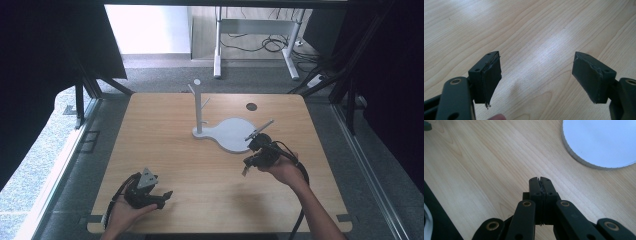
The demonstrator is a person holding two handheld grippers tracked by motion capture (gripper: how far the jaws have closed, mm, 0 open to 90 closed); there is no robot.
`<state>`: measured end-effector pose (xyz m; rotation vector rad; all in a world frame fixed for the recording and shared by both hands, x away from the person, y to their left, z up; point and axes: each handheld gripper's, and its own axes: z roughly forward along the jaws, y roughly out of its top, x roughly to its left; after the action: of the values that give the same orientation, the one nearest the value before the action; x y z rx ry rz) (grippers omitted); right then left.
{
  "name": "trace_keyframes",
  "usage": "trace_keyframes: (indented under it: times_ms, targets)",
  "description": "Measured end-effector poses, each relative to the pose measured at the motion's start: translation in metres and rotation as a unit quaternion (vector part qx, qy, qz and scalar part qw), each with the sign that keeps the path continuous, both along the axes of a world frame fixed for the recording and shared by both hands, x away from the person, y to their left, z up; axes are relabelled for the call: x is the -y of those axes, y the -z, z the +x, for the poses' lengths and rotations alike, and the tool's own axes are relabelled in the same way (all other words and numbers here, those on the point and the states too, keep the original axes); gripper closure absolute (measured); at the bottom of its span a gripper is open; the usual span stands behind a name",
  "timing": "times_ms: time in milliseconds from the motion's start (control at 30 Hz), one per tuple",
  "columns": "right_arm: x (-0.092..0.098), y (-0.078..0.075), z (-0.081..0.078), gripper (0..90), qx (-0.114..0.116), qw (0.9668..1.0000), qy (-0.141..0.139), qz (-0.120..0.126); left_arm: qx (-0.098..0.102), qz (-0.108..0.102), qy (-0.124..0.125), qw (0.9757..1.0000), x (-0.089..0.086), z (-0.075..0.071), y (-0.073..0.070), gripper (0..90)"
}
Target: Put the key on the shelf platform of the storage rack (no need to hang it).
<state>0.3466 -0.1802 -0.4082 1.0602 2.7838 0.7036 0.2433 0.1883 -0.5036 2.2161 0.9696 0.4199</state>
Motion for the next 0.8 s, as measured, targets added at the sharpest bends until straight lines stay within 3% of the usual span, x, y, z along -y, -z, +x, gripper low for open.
trace_keyframes:
  times_ms: [800]
  targets:
    - [-0.009,-0.005,0.027,89.8,-0.004,0.9999,0.012,0.0,-0.001,0.0,-0.001,1.0,-0.001,0.0,0.0,23.5]
